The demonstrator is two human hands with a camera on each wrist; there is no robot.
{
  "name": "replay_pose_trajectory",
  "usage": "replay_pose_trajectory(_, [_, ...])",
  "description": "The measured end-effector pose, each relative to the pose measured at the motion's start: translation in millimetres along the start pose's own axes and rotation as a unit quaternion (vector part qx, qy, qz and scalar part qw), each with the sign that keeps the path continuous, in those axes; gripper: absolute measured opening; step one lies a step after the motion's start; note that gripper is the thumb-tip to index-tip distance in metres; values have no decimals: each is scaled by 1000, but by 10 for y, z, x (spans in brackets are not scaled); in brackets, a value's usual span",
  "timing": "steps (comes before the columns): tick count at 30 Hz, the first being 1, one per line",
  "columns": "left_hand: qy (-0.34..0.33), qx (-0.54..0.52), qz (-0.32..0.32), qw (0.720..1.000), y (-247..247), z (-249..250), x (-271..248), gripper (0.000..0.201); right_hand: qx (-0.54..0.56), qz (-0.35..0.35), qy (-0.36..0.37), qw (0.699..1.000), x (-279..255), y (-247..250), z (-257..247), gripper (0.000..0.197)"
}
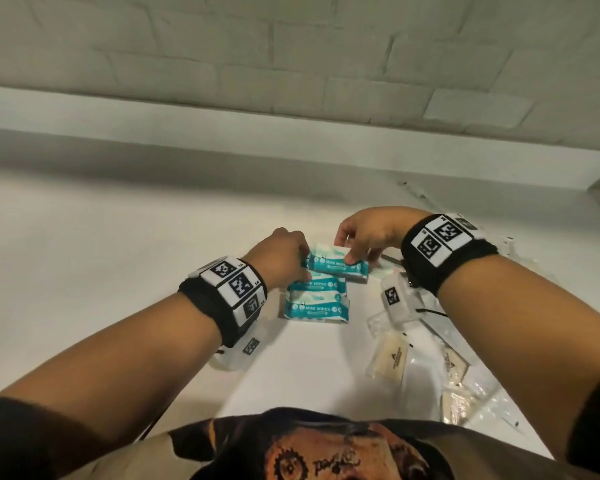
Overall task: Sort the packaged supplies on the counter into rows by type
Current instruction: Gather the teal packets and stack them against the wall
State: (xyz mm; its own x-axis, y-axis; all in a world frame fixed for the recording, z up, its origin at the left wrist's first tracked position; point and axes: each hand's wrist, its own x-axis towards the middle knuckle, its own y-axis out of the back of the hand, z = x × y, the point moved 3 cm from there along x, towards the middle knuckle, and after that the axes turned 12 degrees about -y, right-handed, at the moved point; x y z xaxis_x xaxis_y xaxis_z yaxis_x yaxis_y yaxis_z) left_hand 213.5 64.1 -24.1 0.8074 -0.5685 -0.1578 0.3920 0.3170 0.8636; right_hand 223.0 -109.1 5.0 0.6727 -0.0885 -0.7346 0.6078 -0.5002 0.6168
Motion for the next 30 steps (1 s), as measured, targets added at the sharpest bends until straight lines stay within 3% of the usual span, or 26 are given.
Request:
replay_pose_trajectory(4, [11,-13,2,1000,-3,-16,3,44,50,132,23,990,121,193,-72,24])
replay_pose_trajectory(6, [14,-11,3,1000,-1,-14,-5,46,22,195,39,980,197,179,-139,21])
replay_pose_trajectory(10, [-10,11,18,1000,23,22,-9,67,-122,187,66,972,250,6,-221,33])
replay_pose_trajectory(13, [-30,21,-13,999,6,41,-1,69,-136,220,77,963,99,87,-147,41])
replay_pose_trajectory(16, [-47,46,-31,997,-8,54,18,65,-119,256,47,958,-86,259,71,24])
replay_pose_trajectory(17, [-59,62,-34,996,-12,112,24,64,-136,249,26,959,-178,275,214,23])
replay_pose_trajectory(20, [-68,92,-45,992,-10,110,37,63,-239,166,-55,955,-209,81,466,60])
replay_pose_trajectory(22, [-77,110,-61,989,-23,100,52,63,-279,158,-67,945,-141,-78,555,68])
replay_pose_trajectory(25, [-95,138,-78,983,-38,137,73,63,-204,166,-44,964,-120,-79,616,55])
replay_pose_trajectory(28, [-100,150,-86,980,-22,172,91,63,-29,60,-26,997,-119,-12,598,23])
replay_pose_trajectory(30, [-101,158,-92,978,-14,187,89,64,-30,94,-40,994,-56,13,617,20])
